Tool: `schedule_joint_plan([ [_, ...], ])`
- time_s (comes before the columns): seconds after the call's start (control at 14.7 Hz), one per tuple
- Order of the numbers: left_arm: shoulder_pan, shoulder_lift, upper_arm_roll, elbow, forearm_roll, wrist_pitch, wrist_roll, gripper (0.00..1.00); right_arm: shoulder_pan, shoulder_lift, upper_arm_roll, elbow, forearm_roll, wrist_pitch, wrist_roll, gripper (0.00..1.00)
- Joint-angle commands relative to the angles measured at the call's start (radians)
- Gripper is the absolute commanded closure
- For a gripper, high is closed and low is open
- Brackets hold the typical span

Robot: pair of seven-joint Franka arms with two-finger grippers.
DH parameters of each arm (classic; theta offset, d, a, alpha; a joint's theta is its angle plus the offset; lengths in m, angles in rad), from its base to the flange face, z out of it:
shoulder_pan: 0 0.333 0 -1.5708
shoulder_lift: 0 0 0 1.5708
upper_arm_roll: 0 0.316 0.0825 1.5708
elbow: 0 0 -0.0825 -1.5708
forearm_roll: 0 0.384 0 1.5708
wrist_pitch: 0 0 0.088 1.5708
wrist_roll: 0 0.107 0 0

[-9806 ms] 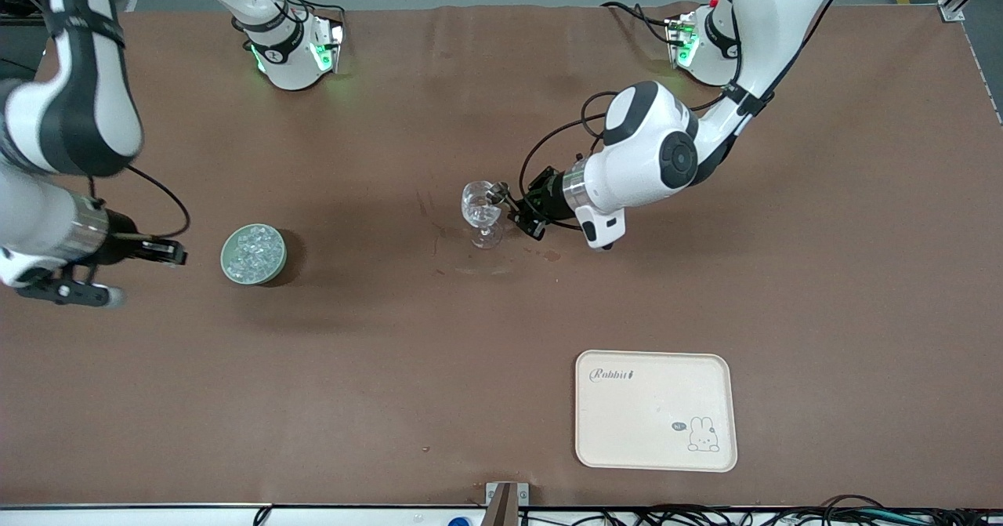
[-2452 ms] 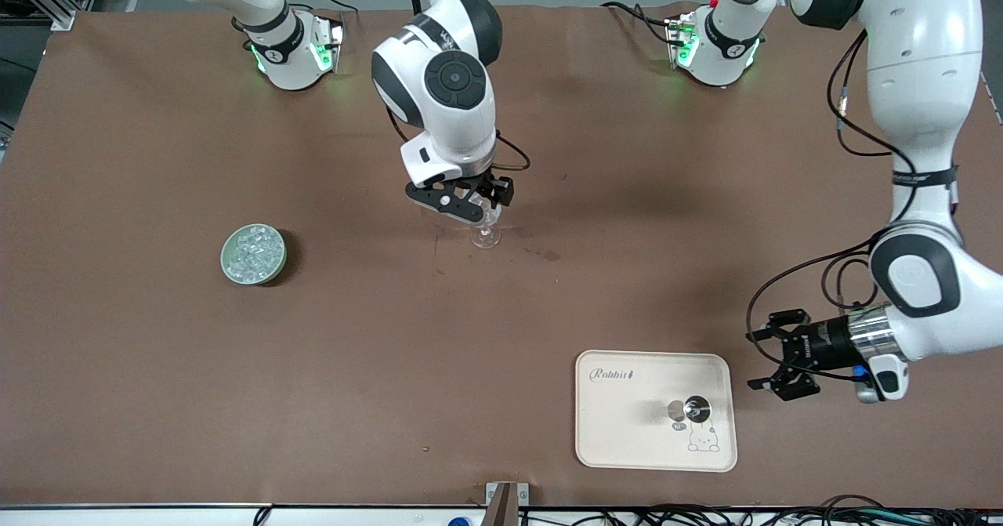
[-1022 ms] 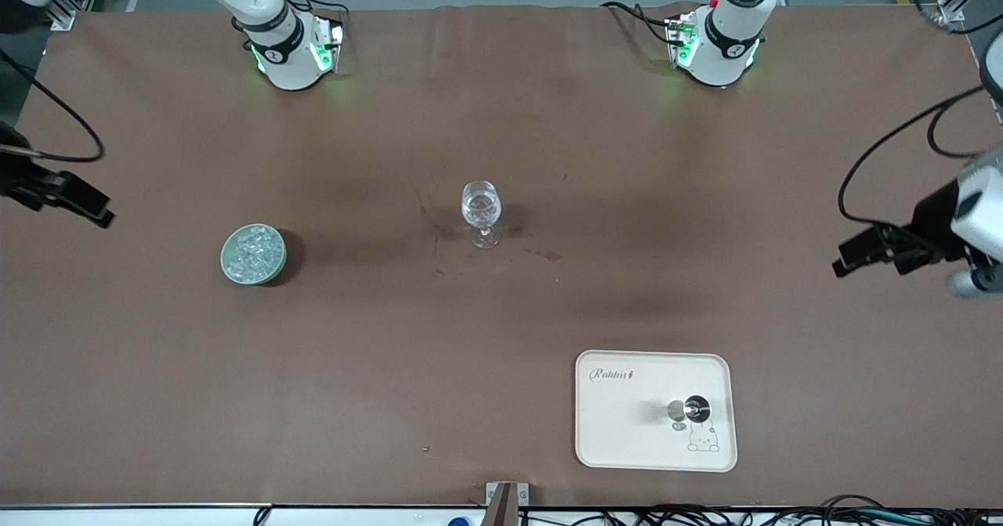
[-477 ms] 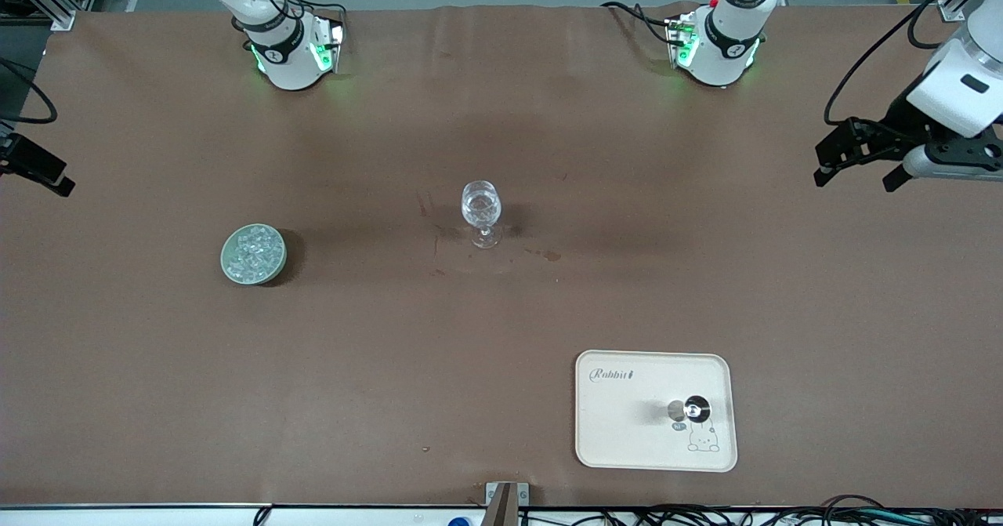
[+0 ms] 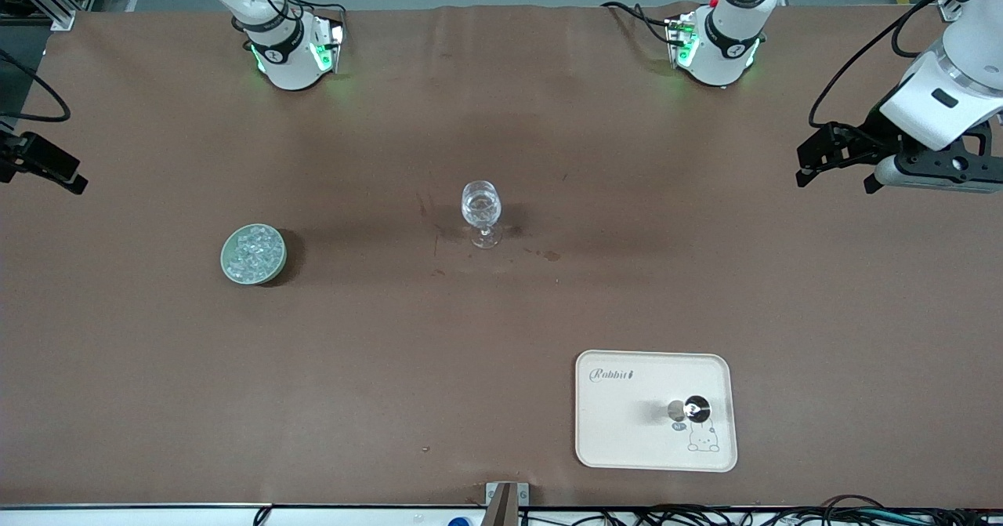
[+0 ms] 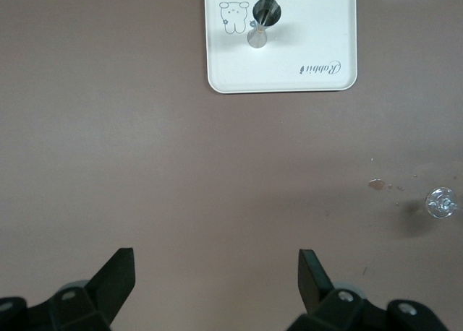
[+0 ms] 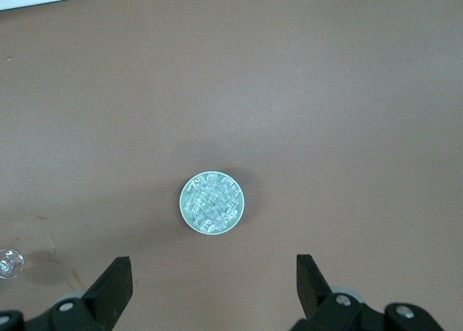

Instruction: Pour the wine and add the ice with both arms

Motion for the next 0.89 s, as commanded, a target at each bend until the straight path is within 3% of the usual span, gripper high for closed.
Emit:
schedule_joint_plan([
  [0.0, 0.000, 0.011, -0.006, 0.025, 0.048, -0.022, -0.016, 0.01, -0.014, -0.017, 0.013, -0.022, 0.013, 0.003, -0.018, 0.00],
  [0.82, 0.011, 0.014, -0.032, 0.002, 0.048, -0.015, -0.067, 0.01, -0.009, -0.016, 0.011, -0.019, 0.013, 0.003, -0.018, 0.00],
])
